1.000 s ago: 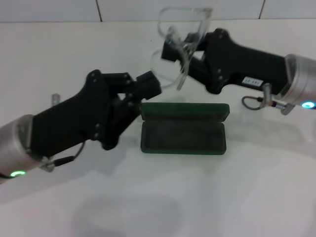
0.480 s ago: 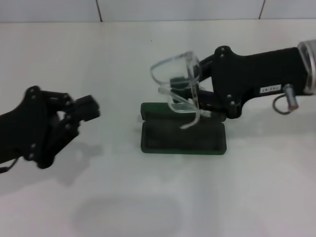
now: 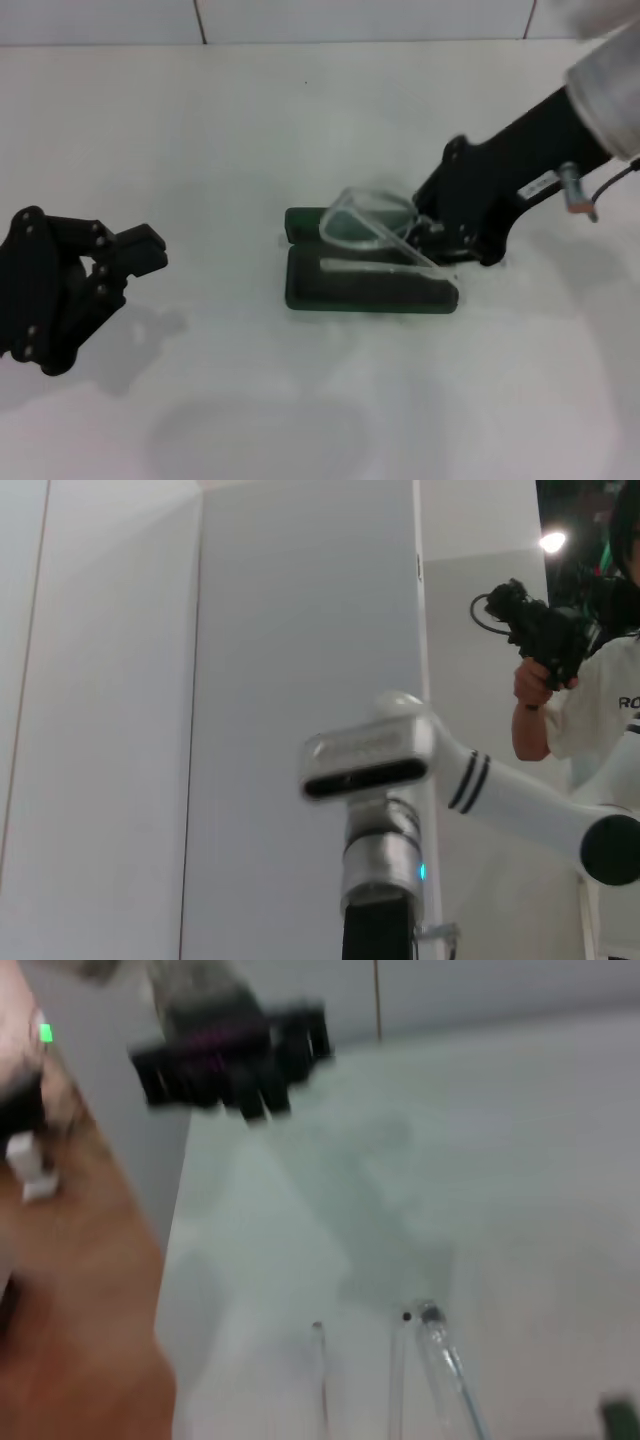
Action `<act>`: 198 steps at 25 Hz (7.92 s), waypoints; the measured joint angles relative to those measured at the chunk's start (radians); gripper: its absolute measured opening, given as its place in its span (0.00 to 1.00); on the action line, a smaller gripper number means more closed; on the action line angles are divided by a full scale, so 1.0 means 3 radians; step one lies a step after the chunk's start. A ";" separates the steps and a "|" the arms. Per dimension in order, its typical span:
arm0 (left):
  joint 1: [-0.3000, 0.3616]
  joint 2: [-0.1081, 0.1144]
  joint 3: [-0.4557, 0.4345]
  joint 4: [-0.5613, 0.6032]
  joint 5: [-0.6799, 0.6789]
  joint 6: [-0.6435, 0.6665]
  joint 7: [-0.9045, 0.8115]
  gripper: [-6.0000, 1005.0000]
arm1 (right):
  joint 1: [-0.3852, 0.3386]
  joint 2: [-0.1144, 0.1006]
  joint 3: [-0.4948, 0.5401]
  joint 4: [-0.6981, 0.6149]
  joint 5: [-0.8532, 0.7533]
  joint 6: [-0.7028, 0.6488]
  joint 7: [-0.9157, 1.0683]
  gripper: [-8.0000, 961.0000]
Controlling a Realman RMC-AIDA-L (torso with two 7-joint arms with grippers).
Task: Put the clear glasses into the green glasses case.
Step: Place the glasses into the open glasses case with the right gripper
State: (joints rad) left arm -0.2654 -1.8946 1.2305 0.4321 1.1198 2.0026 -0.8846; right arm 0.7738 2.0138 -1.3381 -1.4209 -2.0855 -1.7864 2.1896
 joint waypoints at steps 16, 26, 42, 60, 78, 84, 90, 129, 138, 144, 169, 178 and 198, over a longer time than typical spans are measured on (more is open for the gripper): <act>-0.0131 -0.0170 0.0021 -0.0026 0.0099 -0.0002 -0.0018 0.06 | 0.0081 0.0025 0.0012 0.0511 0.0324 0.0535 -0.0364 0.13; -0.0203 -0.0259 0.0004 -0.0095 0.0143 -0.0020 0.0005 0.06 | 0.0035 0.0007 0.0428 0.0927 0.1067 0.0403 -0.0874 0.13; -0.0255 -0.0349 0.0004 -0.0222 0.0139 -0.0029 0.0029 0.06 | 0.0123 0.0035 0.0209 0.1534 0.1284 0.0535 -0.1301 0.13; -0.0249 -0.0374 -0.0088 -0.0503 0.0047 -0.0029 0.0015 0.09 | 0.0101 0.0027 -0.0179 0.1510 0.1464 0.0931 -0.1497 0.13; -0.0187 -0.0261 -0.0294 -0.0501 0.0062 -0.0029 0.0011 0.14 | -0.0052 -0.0024 0.0053 0.0457 0.0477 0.0669 -0.0513 0.13; -0.0090 -0.0092 -0.0616 -0.0400 0.0055 -0.0013 -0.0225 0.14 | 0.0159 0.0004 0.0027 -0.0107 -0.0219 0.0018 0.0237 0.13; -0.0039 -0.0102 -0.0677 -0.0256 0.0075 -0.0019 -0.0282 0.14 | 0.0719 0.0037 -0.0329 0.0535 -0.0716 -0.0032 0.0474 0.13; -0.0031 -0.0196 -0.0676 -0.0285 0.0131 -0.0080 -0.0176 0.14 | 0.1532 0.0047 -0.1808 0.1816 -0.0572 0.1237 0.0744 0.13; -0.0036 -0.0204 -0.0686 -0.0284 0.0148 -0.0080 -0.0165 0.14 | 0.1489 0.0047 -0.1829 0.1891 -0.0571 0.1355 0.0745 0.13; -0.0036 -0.0205 -0.0686 -0.0286 0.0149 -0.0084 -0.0165 0.14 | 0.1488 0.0047 -0.1834 0.1918 -0.0580 0.1370 0.0745 0.13; -0.0031 -0.0209 -0.0686 -0.0295 0.0148 -0.0107 -0.0165 0.14 | 0.1511 0.0047 -0.1803 0.1940 -0.0673 0.1376 0.0754 0.15; -0.0031 -0.0209 -0.0686 -0.0295 0.0148 -0.0116 -0.0165 0.14 | 0.1512 0.0047 -0.1803 0.1895 -0.0802 0.1347 0.0818 0.16; -0.0031 -0.0209 -0.0686 -0.0295 0.0148 -0.0157 -0.0165 0.14 | 0.1490 0.0047 -0.1813 0.1849 -0.0779 0.1288 0.0821 0.16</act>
State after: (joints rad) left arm -0.2746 -1.9573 1.0246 0.3436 1.1642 1.9556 -0.9341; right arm 1.2209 2.0278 -1.8819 -0.8661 -2.3193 -1.4000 2.4360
